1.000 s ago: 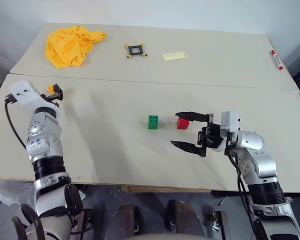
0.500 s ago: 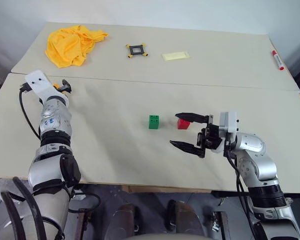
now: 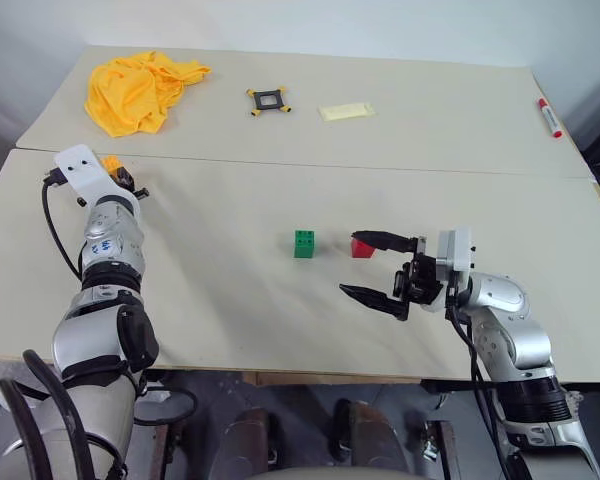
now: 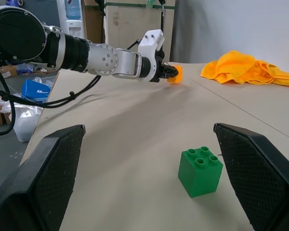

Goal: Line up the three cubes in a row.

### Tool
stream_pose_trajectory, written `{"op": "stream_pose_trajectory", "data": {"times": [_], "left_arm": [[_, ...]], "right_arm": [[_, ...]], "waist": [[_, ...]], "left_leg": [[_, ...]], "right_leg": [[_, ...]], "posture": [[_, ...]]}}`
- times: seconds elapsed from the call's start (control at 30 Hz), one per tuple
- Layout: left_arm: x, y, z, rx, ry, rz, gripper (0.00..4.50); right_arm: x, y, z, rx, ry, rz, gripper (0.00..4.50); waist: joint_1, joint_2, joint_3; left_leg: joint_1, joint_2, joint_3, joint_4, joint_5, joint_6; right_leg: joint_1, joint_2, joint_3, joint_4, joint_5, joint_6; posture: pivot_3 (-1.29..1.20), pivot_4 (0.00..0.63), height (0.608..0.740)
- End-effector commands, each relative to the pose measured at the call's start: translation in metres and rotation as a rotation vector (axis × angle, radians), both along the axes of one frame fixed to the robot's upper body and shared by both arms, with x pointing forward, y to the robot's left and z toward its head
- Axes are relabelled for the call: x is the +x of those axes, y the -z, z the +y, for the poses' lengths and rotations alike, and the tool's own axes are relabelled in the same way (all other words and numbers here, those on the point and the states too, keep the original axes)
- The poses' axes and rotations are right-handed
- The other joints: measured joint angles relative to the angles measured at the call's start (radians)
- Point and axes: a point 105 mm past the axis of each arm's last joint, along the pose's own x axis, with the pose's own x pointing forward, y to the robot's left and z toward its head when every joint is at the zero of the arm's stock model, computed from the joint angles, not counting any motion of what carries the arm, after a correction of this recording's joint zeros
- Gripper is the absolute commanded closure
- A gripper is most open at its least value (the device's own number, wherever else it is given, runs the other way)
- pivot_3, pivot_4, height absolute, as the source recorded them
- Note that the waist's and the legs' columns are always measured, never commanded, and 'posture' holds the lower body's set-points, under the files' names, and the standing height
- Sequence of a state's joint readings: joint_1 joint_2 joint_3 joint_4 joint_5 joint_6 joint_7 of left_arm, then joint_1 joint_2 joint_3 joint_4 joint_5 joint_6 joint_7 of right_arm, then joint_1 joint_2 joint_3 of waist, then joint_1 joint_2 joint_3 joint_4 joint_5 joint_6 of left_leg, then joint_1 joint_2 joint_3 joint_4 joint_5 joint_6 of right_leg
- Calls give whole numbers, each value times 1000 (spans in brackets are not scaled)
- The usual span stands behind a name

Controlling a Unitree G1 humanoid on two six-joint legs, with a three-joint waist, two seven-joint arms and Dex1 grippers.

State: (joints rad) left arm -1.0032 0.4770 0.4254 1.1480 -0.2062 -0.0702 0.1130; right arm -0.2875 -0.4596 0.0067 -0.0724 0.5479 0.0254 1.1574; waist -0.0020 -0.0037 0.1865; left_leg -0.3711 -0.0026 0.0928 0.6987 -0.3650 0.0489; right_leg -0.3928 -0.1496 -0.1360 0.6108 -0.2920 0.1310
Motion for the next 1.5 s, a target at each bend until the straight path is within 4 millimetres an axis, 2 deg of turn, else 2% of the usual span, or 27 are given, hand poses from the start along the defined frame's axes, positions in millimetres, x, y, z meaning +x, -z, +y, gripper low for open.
{"op": "stream_pose_trajectory", "data": {"times": [0.03,0.13,0.2,0.3,0.33,0.4,0.57,0.77,0.87,1.17,1.37,1.43,1.5], "left_arm": [[-4,-25,0,44,115,-136,3047],[-13,-41,-24,103,417,-263,3047],[-30,-47,-50,215,718,-305,3047],[-80,-48,-89,378,1240,-340,3047],[-85,-43,-92,378,1325,-279,3047],[-82,-37,-94,429,1392,-186,3047],[-87,3,-116,642,1676,52,3047],[-80,24,-134,712,1757,124,3047],[-69,29,-145,748,1721,161,3047],[-66,26,-131,795,1682,234,3047],[-65,21,-125,754,1663,253,3047],[-64,16,-129,742,1661,197,2328],[-64,13,-130,738,1660,158,1795]], "right_arm": [[-3,-3,-4,10,12,-33,0],[-4,-3,-6,7,23,-35,0],[-4,-3,-11,-2,36,-37,0],[-6,-2,-24,-31,57,-30,0],[-9,0,-29,-48,57,-22,0],[-16,2,-37,-81,49,-5,0],[-26,6,-56,-165,53,19,0],[-27,1,-61,-170,74,11,0],[-31,1,-59,-166,83,9,0],[-36,0,-61,-168,108,19,0],[-36,-1,-61,-166,112,23,0],[-34,-1,-59,-165,108,27,0],[-34,-1,-57,-164,102,29,0]], "waist": [[0,0,0],[-1,0,0],[-3,0,0],[-6,0,0],[-4,0,0],[6,0,0],[15,0,0],[7,0,0],[9,0,0],[13,0,0],[1,0,0],[1,0,0],[1,0,0]], "left_leg": [[0,0,0,0,0,0],[0,0,0,0,0,0],[0,0,1,0,0,0],[0,0,2,0,0,0],[0,1,2,0,0,0],[0,0,1,0,0,0],[1,-2,4,2,0,0],[-1,-1,4,1,0,0],[-1,-1,4,2,0,0],[0,1,4,2,1,1],[0,1,4,2,1,1],[0,1,4,2,1,1],[0,1,3,2,1,1]], "right_leg": [[0,0,0,0,0,0],[0,0,0,0,0,0],[0,0,0,0,0,0],[-1,1,0,0,0,0],[-1,1,0,0,0,0],[0,1,0,0,0,0],[1,1,2,-1,0,0],[-1,2,1,-1,0,0],[-1,2,1,-1,0,0],[0,0,1,1,0,0],[0,1,1,1,0,0],[0,1,1,1,0,0],[-1,0,1,1,0,0]], "posture": [[0,150,740],[0,150,740],[0,150,740],[0,150,740],[0,150,740],[0,150,740],[0,150,740],[0,150,740],[0,150,740],[0,150,740],[0,150,740],[0,150,740],[0,150,740]]}}
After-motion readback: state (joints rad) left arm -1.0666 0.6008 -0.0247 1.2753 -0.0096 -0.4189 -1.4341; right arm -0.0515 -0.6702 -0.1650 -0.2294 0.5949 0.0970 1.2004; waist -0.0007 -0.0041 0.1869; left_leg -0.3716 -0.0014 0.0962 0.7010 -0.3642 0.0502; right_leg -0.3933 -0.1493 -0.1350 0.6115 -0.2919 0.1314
